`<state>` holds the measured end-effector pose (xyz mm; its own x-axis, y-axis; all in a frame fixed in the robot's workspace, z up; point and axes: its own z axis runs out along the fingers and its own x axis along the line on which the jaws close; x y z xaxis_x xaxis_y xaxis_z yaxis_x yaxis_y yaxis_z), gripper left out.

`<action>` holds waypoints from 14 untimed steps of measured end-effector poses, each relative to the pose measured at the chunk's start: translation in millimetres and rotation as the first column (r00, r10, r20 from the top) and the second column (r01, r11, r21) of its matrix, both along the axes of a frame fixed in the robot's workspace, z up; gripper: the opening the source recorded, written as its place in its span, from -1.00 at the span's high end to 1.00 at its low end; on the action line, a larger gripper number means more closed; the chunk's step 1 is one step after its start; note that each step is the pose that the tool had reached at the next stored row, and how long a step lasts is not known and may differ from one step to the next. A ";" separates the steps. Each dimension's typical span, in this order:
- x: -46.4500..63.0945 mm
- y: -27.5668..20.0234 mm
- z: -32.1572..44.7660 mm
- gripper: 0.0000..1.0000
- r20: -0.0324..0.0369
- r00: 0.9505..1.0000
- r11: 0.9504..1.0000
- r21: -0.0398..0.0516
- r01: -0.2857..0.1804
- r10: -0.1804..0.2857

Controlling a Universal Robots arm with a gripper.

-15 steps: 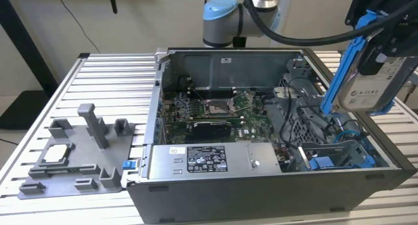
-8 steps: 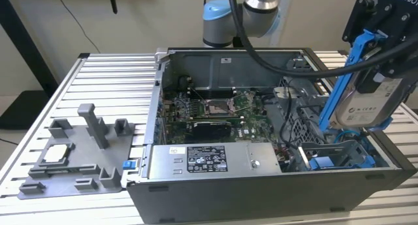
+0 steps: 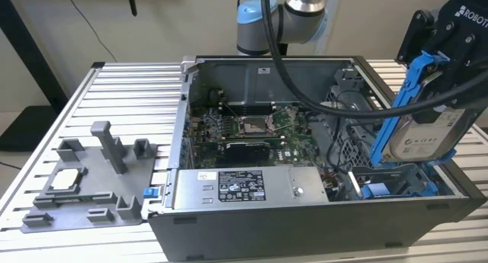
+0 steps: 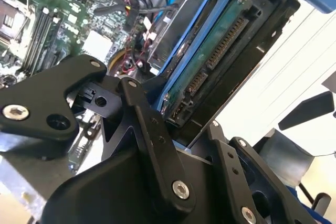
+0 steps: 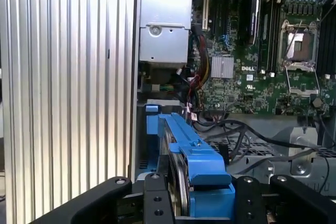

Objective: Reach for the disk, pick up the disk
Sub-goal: 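Pick up the disk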

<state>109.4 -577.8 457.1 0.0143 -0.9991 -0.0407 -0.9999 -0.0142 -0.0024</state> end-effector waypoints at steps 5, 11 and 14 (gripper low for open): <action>-0.7 -6.5 -1.7 1.00 0.000 1.000 0.999 0.042 0.000 0.000; -0.7 -10.3 -5.7 1.00 0.000 1.000 0.998 0.066 0.000 0.000; -0.7 -10.3 -6.7 1.00 0.000 1.000 0.996 0.094 0.000 0.000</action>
<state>108.7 -588.1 450.4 0.0141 -0.9908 -0.1344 -0.9999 -0.0138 -0.0037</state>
